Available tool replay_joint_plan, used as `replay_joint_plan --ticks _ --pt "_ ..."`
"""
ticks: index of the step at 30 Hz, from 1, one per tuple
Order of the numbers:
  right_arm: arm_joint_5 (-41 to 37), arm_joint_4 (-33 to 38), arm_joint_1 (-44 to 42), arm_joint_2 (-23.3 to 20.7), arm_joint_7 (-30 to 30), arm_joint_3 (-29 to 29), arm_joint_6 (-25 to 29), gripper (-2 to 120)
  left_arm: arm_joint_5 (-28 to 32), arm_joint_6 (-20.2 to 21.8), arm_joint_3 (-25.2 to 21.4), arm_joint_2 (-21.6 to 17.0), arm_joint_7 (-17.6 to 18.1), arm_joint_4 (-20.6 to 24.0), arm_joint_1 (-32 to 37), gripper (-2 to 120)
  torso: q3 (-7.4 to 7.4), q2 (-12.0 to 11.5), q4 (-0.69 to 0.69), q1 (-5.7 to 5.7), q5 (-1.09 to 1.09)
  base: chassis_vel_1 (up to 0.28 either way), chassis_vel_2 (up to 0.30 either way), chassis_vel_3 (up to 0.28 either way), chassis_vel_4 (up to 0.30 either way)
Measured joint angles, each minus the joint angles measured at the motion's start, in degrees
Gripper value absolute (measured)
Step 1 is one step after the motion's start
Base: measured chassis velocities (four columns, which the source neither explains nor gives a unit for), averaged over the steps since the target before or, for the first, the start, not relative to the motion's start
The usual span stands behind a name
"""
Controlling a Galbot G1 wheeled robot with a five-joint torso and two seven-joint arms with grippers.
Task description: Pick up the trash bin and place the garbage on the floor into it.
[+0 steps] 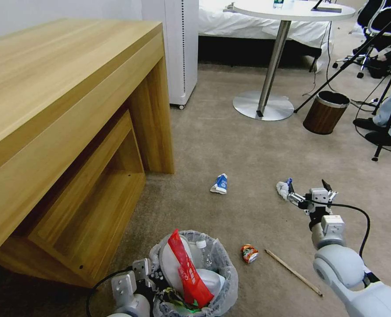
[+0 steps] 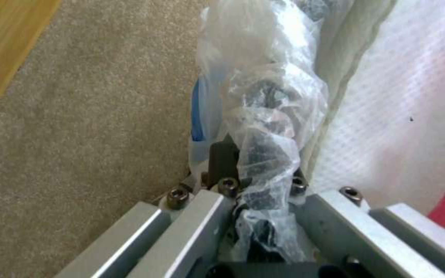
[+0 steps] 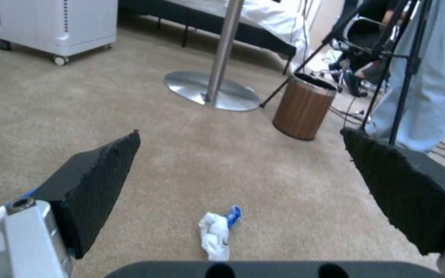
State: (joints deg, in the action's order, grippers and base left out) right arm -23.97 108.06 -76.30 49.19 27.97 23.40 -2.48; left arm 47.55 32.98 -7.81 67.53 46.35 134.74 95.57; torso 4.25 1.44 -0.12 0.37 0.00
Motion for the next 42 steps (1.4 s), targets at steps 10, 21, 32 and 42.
replay_joint_plan --ticks 10,21,32,42 --pt "-1.32 0.63 -1.86 0.47 0.04 1.4 -0.33 100 0.39 -0.02 -0.32 -1.11 0.2 0.54 0.06 0 0.0 0.0 0.0 0.0 0.0 0.0 0.0 0.0 0.0" --pt "-1.27 0.31 -2.35 -0.13 -3.18 0.61 2.37 100 1.3 -0.13 -0.76 -1.39 0.39 1.24 0.47 0 0.0 0.0 -0.01 0.0 0.0 0.0 0.0 0.0 0.0" --pt "-4.42 -4.48 2.58 -3.92 -15.11 -8.31 9.04 100 1.84 0.43 -2.68 -1.52 0.69 2.68 2.02 0 0.0 0.0 0.0 0.0 0.0 0.0 0.0 0.0 0.0" --pt "-9.34 -13.17 8.6 -4.58 -20.37 -15.25 8.11 100 1.15 0.58 -3.24 -1.44 0.58 2.48 3.03 0 0.0 0.0 0.0 0.0 0.0 0.0 0.0 0.0 0.0"
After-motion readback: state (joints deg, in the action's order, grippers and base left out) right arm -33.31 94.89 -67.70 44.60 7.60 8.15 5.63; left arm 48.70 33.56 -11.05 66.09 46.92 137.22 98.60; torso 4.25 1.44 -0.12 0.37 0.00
